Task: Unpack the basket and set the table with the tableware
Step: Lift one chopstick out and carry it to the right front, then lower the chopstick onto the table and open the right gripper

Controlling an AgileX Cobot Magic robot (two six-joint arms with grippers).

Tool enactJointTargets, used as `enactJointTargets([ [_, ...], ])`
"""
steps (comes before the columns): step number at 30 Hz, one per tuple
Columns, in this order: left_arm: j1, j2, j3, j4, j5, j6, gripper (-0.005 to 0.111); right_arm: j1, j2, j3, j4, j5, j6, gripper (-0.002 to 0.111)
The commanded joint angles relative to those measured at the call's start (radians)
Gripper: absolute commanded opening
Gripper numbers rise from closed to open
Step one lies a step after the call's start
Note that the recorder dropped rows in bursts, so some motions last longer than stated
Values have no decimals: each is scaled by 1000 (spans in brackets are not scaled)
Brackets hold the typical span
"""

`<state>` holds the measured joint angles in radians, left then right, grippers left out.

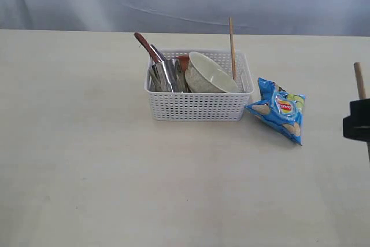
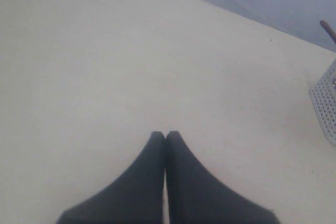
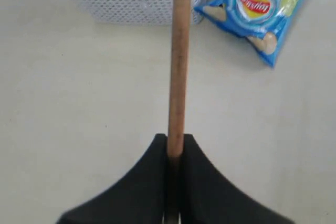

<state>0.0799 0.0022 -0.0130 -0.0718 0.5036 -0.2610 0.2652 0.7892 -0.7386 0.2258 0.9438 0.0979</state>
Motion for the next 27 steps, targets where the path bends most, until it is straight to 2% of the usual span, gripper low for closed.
enactJointTargets([
  [1, 2, -2, 6, -3, -5, -2, 0, -4, 7, 47, 41, 7, 2, 0],
  [13, 2, -2, 6, -3, -5, -2, 0, -4, 143, 161, 66, -81, -38, 0],
  [19, 2, -2, 6, -3, -5, -2, 0, -2, 255, 161, 208, -231, -138, 0],
  [27, 2, -2, 6, -3, -5, -2, 0, 62, 468, 157, 213, -399, -173, 0],
])
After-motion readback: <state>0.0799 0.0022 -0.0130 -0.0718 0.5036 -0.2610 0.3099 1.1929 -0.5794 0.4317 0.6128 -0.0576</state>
